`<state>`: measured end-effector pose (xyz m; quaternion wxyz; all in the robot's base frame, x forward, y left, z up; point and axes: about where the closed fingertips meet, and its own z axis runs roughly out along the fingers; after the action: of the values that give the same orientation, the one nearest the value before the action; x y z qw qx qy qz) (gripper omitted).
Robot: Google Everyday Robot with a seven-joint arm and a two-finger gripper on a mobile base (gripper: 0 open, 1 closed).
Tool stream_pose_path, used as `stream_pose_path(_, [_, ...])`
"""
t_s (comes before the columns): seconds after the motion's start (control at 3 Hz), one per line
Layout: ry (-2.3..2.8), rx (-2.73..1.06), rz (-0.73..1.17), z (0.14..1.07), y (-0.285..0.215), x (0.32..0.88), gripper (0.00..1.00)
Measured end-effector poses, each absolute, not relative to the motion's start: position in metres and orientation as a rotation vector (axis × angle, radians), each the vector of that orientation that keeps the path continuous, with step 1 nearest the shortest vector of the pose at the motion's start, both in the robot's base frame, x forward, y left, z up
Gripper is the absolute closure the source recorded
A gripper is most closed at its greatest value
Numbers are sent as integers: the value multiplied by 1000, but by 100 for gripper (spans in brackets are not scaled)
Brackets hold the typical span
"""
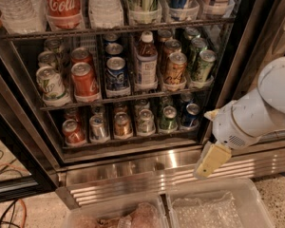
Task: Pick 7up can from bottom shelf of fridge
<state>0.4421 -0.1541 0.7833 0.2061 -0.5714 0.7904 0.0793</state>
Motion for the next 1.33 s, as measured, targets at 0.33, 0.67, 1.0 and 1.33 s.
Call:
stream_pose_path(0.33, [2200, -1624, 252, 773, -142, 444, 0])
stream_pose_path(0.67, [2174, -1625, 330, 747, -116, 444, 0])
stream_pose_path(1.0, [2154, -1531, 405, 724, -96, 445, 0])
stream_pose_path(1.33, [2143, -1406, 421, 712, -88, 447, 0])
